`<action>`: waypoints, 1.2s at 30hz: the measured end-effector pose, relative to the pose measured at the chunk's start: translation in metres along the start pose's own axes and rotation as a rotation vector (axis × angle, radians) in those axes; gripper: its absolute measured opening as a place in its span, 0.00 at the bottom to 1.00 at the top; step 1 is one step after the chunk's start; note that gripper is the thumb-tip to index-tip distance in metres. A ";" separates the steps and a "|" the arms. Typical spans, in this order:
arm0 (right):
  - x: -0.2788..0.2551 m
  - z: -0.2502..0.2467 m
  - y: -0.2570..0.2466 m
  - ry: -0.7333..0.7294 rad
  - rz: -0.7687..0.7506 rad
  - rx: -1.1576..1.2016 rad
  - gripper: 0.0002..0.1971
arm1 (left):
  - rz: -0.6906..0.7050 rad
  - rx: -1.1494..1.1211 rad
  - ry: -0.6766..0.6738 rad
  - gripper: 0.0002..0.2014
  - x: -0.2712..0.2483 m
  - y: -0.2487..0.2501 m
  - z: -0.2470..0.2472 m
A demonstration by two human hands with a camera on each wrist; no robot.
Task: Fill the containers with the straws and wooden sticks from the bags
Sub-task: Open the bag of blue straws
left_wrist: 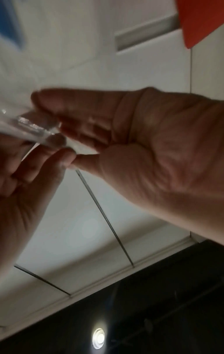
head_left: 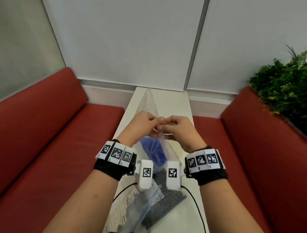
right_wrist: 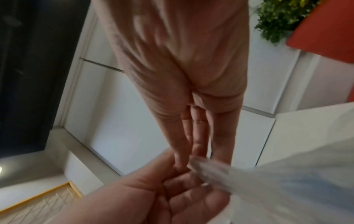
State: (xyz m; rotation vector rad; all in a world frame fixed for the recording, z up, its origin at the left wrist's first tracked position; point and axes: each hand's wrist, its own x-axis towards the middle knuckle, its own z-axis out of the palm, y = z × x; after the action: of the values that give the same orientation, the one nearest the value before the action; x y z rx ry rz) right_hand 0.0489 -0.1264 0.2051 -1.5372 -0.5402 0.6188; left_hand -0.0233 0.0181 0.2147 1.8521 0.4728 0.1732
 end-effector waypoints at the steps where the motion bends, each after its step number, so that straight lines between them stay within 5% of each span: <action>1: -0.001 0.000 0.001 0.001 0.019 0.030 0.10 | 0.026 -0.037 0.056 0.16 0.001 -0.002 -0.002; 10: -0.001 -0.001 0.006 -0.007 -0.016 -0.143 0.06 | 0.090 -0.228 0.204 0.17 0.001 -0.008 0.002; 15: 0.003 -0.011 0.006 0.071 -0.018 -0.169 0.04 | 0.057 -0.365 0.164 0.20 0.002 -0.010 0.003; 19: 0.006 -0.022 0.028 0.316 0.080 0.163 0.04 | -0.202 -1.035 0.190 0.08 0.014 -0.027 -0.004; 22: 0.006 -0.032 0.045 0.373 0.255 0.759 0.08 | -0.423 -1.414 0.080 0.14 0.017 -0.049 -0.012; 25: 0.010 -0.041 0.061 0.371 0.509 1.384 0.13 | -0.426 -1.134 0.016 0.16 0.016 -0.072 -0.013; 27: 0.012 -0.040 0.072 0.332 0.596 1.358 0.14 | -0.372 -0.720 -0.093 0.19 0.010 -0.079 -0.011; 29: 0.013 -0.032 0.082 0.286 0.634 1.176 0.12 | -0.369 -0.391 -0.246 0.32 0.004 -0.085 -0.007; 31: 0.011 -0.025 0.092 0.241 0.610 0.867 0.09 | -0.346 -0.217 -0.281 0.28 0.000 -0.093 -0.001; 36: -0.002 -0.015 0.116 0.097 0.397 0.128 0.16 | -0.306 0.160 0.184 0.24 0.013 -0.111 0.008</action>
State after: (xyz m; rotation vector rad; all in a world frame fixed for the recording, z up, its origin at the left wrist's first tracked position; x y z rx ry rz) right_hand 0.0537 -0.1459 0.0895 -1.5537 -0.1158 0.8591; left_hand -0.0341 0.0450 0.1065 1.9006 0.9133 0.1003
